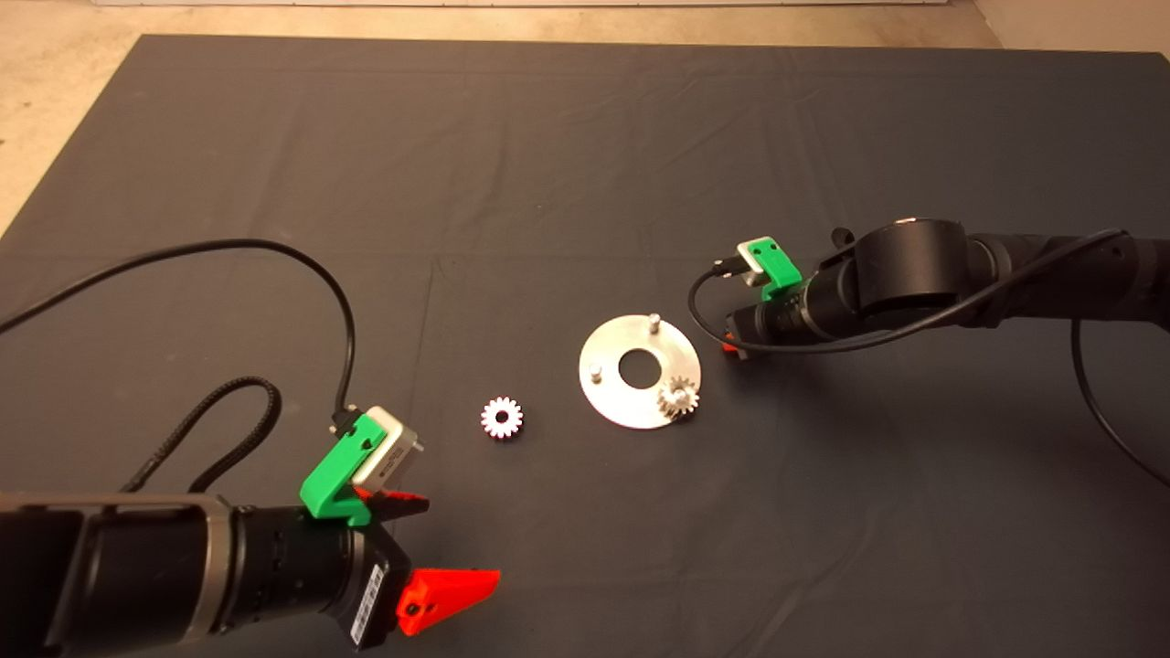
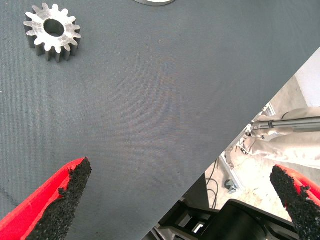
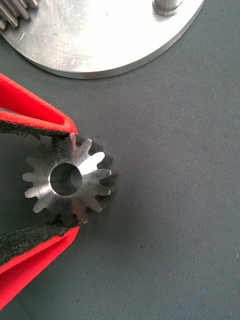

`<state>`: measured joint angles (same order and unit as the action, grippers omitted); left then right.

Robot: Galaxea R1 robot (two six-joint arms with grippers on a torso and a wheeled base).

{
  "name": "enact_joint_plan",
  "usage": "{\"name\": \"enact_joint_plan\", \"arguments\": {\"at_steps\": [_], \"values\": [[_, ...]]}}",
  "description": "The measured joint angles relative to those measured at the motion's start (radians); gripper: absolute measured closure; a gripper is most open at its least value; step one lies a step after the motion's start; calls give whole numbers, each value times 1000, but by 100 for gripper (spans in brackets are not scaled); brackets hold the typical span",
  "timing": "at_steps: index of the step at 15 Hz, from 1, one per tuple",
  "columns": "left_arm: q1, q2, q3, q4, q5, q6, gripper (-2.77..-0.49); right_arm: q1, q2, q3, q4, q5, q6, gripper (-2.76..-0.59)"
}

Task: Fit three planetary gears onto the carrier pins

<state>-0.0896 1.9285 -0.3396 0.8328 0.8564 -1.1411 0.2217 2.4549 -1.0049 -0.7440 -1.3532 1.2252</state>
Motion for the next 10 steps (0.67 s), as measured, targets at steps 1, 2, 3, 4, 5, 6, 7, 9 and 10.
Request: {"name": "enact_joint_plan", "arguments": {"at_steps": [1, 2, 3, 4, 5, 6, 7, 9, 10], "values": [[0, 0, 0, 0, 0, 0, -262, 0, 0, 0, 0, 0, -2, -110], [0, 0, 0, 0, 0, 0, -262, 0, 0, 0, 0, 0, -2, -109], [0, 0, 0, 0, 0, 0, -262, 0, 0, 0, 0, 0, -2, -107], [0, 0, 0, 0, 0, 0, -262, 0, 0, 0, 0, 0, -2, -106], [0, 0, 0, 0, 0, 0, -262, 0, 0, 0, 0, 0, -2, -105], [0, 0, 0, 0, 0, 0, -262, 0, 0, 0, 0, -1, -2, -103], [0, 0, 0, 0, 0, 0, -262, 0, 1, 0, 0, -1, -2, -102], [0, 0, 0, 0, -1, 0, -262, 0, 2, 0, 0, -4, -2, -101], [0, 0, 0, 0, -3, 0, -262, 0, 3, 0, 0, -6, -2, -97]]}}
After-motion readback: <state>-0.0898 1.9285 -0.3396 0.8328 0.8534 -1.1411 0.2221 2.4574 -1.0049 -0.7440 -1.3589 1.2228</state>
